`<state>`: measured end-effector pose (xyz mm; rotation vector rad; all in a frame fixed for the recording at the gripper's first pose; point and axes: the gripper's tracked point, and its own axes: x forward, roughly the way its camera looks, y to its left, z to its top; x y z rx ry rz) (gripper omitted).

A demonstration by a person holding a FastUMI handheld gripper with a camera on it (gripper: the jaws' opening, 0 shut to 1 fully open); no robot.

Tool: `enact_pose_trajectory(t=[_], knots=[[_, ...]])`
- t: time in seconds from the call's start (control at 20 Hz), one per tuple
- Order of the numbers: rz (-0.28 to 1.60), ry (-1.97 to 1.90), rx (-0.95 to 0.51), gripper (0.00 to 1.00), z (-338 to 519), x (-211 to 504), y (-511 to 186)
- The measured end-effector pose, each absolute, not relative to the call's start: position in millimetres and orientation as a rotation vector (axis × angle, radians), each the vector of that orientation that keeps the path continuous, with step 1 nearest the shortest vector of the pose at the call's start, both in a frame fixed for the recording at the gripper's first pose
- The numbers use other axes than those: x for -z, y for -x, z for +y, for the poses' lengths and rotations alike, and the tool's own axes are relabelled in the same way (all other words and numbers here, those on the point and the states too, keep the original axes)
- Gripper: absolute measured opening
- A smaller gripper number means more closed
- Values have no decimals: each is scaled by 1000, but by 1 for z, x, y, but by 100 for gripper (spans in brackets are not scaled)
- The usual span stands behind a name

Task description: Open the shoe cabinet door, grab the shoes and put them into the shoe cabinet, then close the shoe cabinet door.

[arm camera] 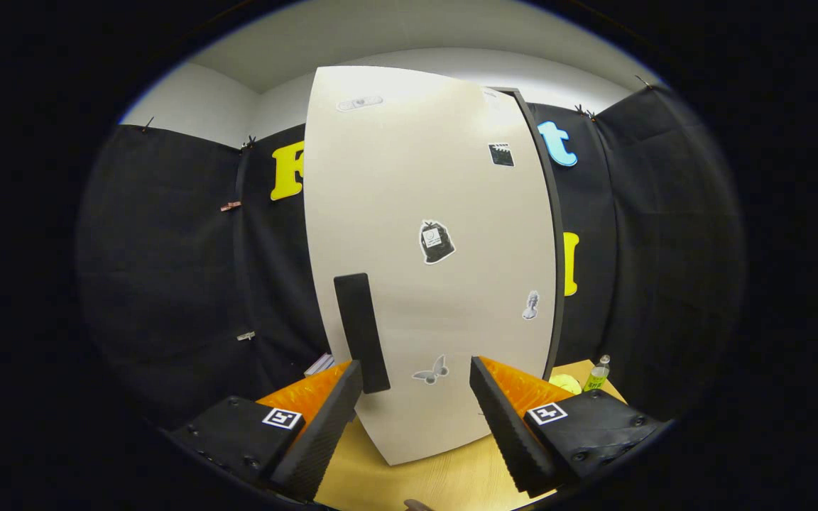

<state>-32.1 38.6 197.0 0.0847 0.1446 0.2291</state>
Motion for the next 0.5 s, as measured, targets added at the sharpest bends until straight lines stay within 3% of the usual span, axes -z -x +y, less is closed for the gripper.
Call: enact_pose_trajectory(t=[0.5], knots=[[125, -48, -200, 99, 36, -204, 33]])
